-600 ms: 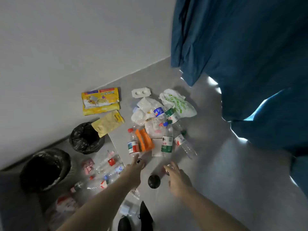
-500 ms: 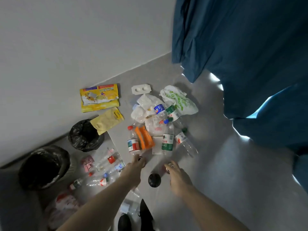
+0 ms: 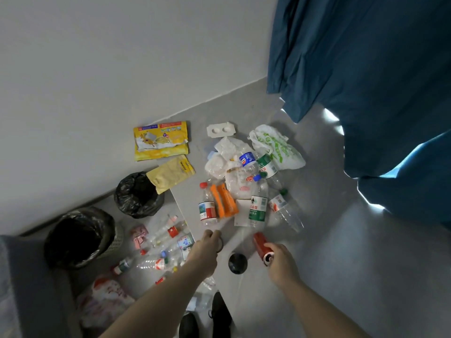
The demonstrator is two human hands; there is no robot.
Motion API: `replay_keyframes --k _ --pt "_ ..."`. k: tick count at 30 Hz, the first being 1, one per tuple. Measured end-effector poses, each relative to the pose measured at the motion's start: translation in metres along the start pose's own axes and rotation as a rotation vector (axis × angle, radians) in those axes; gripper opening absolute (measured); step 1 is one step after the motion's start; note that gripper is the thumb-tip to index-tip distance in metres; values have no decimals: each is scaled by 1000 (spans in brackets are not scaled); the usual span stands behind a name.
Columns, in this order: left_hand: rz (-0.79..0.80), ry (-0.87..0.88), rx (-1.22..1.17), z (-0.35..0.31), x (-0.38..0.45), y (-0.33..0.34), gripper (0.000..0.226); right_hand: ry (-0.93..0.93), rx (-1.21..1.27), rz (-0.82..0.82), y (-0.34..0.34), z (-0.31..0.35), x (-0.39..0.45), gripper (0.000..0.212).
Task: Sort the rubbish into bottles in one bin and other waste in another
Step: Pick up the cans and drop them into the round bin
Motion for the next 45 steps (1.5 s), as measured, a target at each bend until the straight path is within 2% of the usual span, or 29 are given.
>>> replay_keyframes --k 6,12,14,18,25,31,37,42,45 --pt "-69 -3 -34 3 -26 -18 60 167 141 -56 -26 -18 -7 31" --pt "-136 3 -38 10 -68 -39 62 195 -17 -102 -37 -37 -37 28" --pt "-159 -8 -51 13 -87 -50 63 165 -45 -140 -46 -35 -51 24" --pt "-219 -55 -126 19 -132 -82 64 75 47 -258 -75 -1 -89 34" --pt "-347 -74 -216 56 -215 -125 53 -315 299 -352 -97 111 -176 55" --pt "-383 -166 -289 130 -267 -134 53 -555 311 -288 -54 204 -243 58" --pt "-407 -203 -323 225 -313 -143 49 -518 168 -150 25 277 -284 61" --pt "-355 -229 -321 308 -343 -149 55 -460 28 -73 84 319 -319 42" --pt "-347 -258 -307 344 -361 -154 55 -482 -12 -35 108 343 -336 40"
Point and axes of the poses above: each hand's wrist, its own x-axis towards the middle knuckle, its own y-axis out of the palm, z = x × y, the point moved 7 cm from there along x, towards the middle knuckle, and after that the axes turned 2 degrees about -z, right-handed, at the moved point
